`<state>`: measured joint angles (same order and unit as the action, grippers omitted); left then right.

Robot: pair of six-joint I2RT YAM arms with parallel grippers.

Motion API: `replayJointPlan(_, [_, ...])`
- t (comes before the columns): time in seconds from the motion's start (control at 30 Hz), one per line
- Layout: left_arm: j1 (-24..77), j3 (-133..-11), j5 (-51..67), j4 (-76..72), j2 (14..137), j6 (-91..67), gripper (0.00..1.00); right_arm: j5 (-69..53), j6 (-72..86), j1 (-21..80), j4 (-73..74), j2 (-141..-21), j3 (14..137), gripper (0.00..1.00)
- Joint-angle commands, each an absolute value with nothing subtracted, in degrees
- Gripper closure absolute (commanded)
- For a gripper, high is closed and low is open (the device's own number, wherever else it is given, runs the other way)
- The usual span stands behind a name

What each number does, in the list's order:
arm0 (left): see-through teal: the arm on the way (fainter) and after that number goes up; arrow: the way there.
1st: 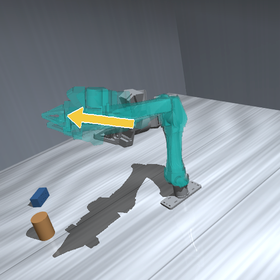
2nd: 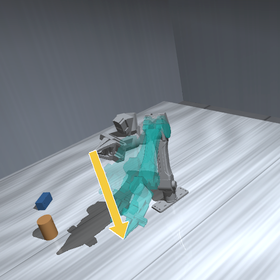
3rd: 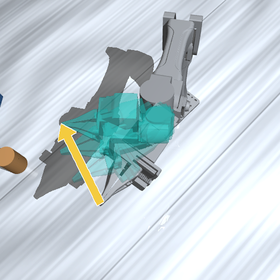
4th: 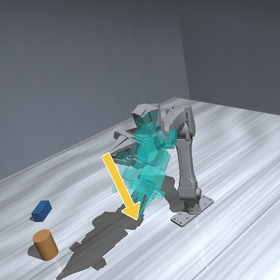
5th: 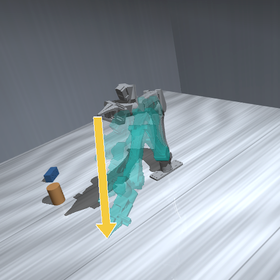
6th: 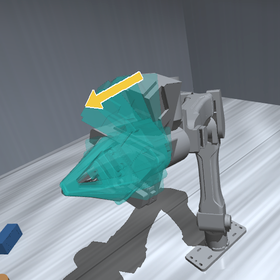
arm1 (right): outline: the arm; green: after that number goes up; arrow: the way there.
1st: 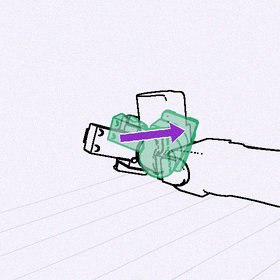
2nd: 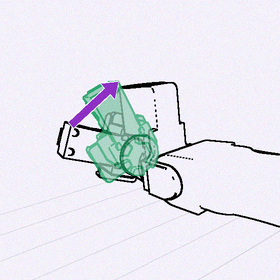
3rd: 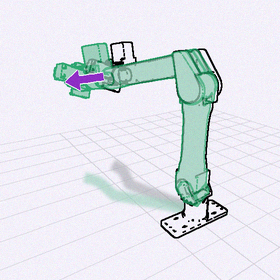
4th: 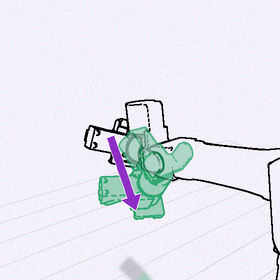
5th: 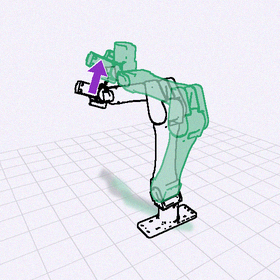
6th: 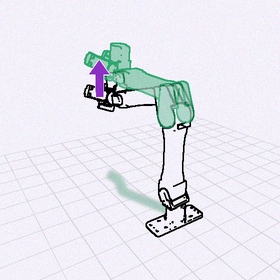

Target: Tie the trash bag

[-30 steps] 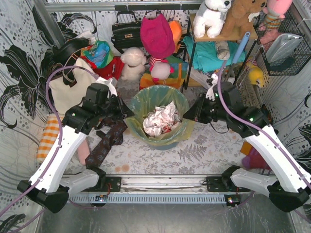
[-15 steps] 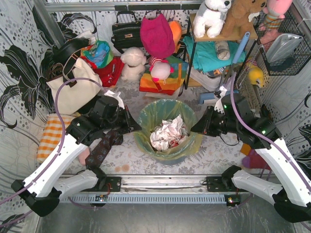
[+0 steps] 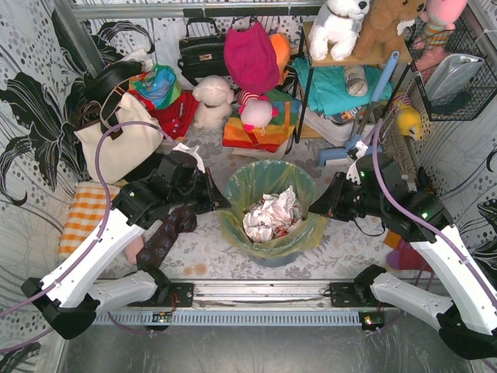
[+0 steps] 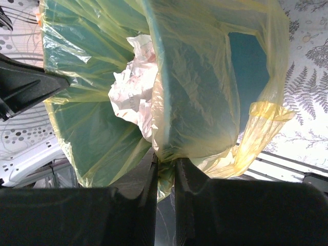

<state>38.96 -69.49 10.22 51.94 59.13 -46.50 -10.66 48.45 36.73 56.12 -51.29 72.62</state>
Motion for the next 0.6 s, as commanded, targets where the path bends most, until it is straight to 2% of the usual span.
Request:
replayJointPlan(0.0, [40.7,-73.4,16.9,44.1,58.9,-48.4,0.93,-8.9,47.4,37.3,54.2,-53.6,70.5,0.97])
replayJointPlan(0.07, [40.7,-74.0,15.9,44.6,58.8,-48.1,0.86,-8.6,46.9,37.3,53.5,-54.2,70.3,0.93])
replayJointPlan(0.23, [40.6,-76.0,12.8,45.2,59.4,-46.9,0.62,-7.8,46.2,37.3,52.0,-55.6,69.8,0.78])
replayJointPlan(0.3, [40.7,-76.9,11.8,45.6,60.2,-46.5,0.56,-7.6,46.2,37.3,51.4,-55.8,69.8,0.71])
replayJointPlan(0.43, [40.7,-78.0,11.2,45.9,61.6,-45.8,0.52,-5.2,46.1,37.3,50.9,-55.7,70.8,0.6])
replayJointPlan(0.57, [40.6,-79.5,8.5,48.3,62.0,-44.7,0.52,-3.4,46.1,37.3,50.6,-55.5,72.6,0.55])
